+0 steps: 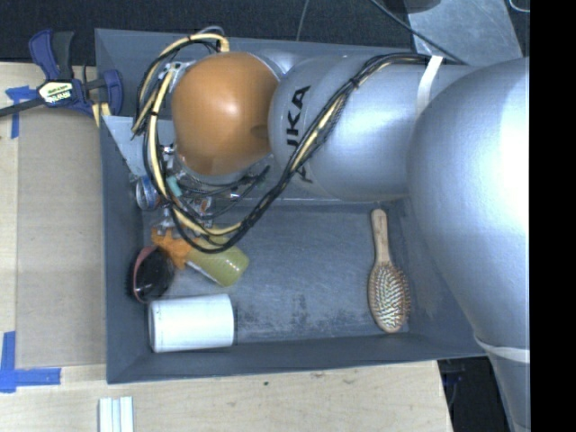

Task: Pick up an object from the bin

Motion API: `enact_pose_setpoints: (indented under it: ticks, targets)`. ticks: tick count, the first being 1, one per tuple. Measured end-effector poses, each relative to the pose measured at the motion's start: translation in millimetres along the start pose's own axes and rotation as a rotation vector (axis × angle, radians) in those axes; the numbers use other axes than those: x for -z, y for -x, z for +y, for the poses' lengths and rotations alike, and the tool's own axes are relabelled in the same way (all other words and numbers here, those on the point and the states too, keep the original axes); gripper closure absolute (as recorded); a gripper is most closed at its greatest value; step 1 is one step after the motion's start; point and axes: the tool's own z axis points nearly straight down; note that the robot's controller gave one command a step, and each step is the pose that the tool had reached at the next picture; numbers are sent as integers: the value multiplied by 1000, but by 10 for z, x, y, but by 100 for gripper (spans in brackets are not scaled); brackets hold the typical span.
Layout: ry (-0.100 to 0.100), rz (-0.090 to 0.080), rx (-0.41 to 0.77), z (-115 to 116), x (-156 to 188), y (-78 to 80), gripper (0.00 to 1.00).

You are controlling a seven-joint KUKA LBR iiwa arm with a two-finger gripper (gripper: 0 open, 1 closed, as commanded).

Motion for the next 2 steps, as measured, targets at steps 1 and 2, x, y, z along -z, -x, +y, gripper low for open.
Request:
enact_pose_setpoints:
  ticks: [1,2]
  targets:
    - [-13,-12,202,-29,-93,126,100]
    - [-11,-10,246,-40,6,34,100]
